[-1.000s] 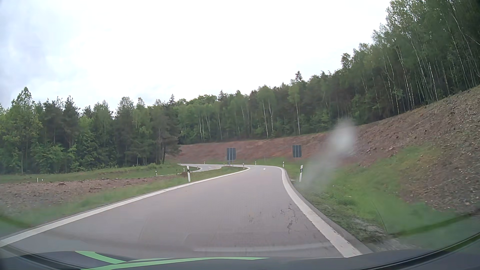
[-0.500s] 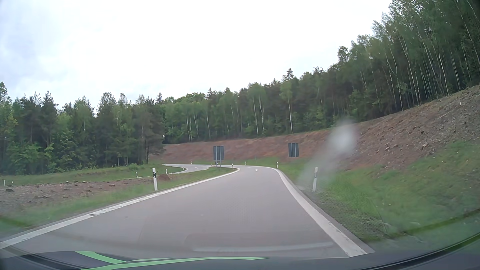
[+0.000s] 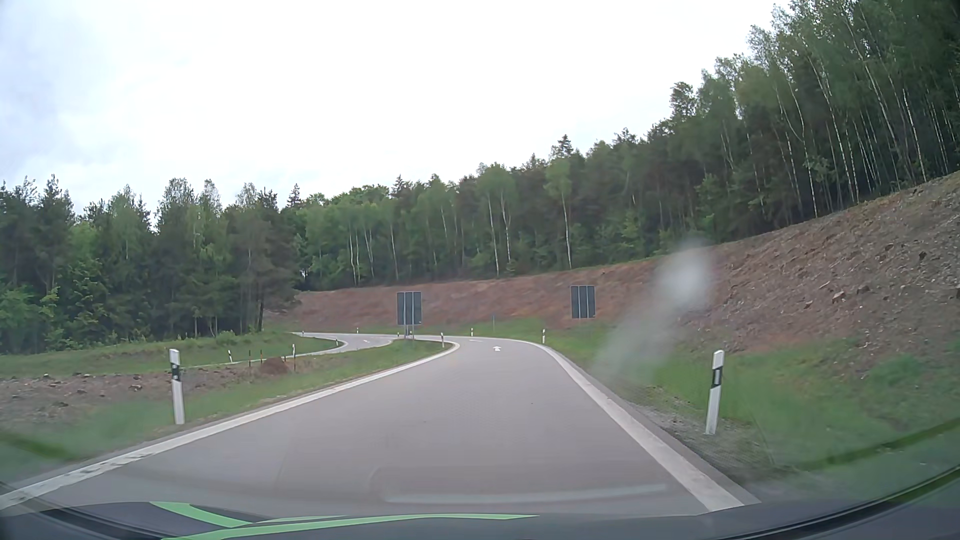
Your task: Follow the waypoints while adhering to traffic rules and regulations
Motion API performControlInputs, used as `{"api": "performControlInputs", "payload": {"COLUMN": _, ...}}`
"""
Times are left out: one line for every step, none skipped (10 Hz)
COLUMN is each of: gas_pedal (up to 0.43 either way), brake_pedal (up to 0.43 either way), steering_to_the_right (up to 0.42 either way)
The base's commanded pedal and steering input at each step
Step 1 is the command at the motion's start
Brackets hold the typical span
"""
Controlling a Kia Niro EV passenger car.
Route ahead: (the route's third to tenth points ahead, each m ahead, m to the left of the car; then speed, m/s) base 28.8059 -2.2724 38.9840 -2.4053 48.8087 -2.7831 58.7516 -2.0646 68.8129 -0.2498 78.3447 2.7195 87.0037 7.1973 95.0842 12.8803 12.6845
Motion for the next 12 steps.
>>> {"api": "performControlInputs", "payload": {"gas_pedal": 0.268, "brake_pedal": 0.000, "steering_to_the_right": 0.022}}
{"api": "performControlInputs", "payload": {"gas_pedal": 0.268, "brake_pedal": 0.000, "steering_to_the_right": 0.022}}
{"api": "performControlInputs", "payload": {"gas_pedal": 0.268, "brake_pedal": 0.000, "steering_to_the_right": 0.022}}
{"api": "performControlInputs", "payload": {"gas_pedal": 0.268, "brake_pedal": 0.000, "steering_to_the_right": 0.022}}
{"api": "performControlInputs", "payload": {"gas_pedal": 0.268, "brake_pedal": 0.000, "steering_to_the_right": 0.021}}
{"api": "performControlInputs", "payload": {"gas_pedal": 0.268, "brake_pedal": 0.000, "steering_to_the_right": 0.021}}
{"api": "performControlInputs", "payload": {"gas_pedal": 0.268, "brake_pedal": 0.000, "steering_to_the_right": 0.021}}
{"api": "performControlInputs", "payload": {"gas_pedal": 0.268, "brake_pedal": 0.000, "steering_to_the_right": 0.020}}
{"api": "performControlInputs", "payload": {"gas_pedal": 0.268, "brake_pedal": 0.000, "steering_to_the_right": 0.019}}
{"api": "performControlInputs", "payload": {"gas_pedal": 0.268, "brake_pedal": 0.000, "steering_to_the_right": 0.012}}
{"api": "performControlInputs", "payload": {"gas_pedal": 0.268, "brake_pedal": 0.000, "steering_to_the_right": 0.005}}
{"api": "performControlInputs", "payload": {"gas_pedal": 0.268, "brake_pedal": 0.000, "steering_to_the_right": 0.003}}
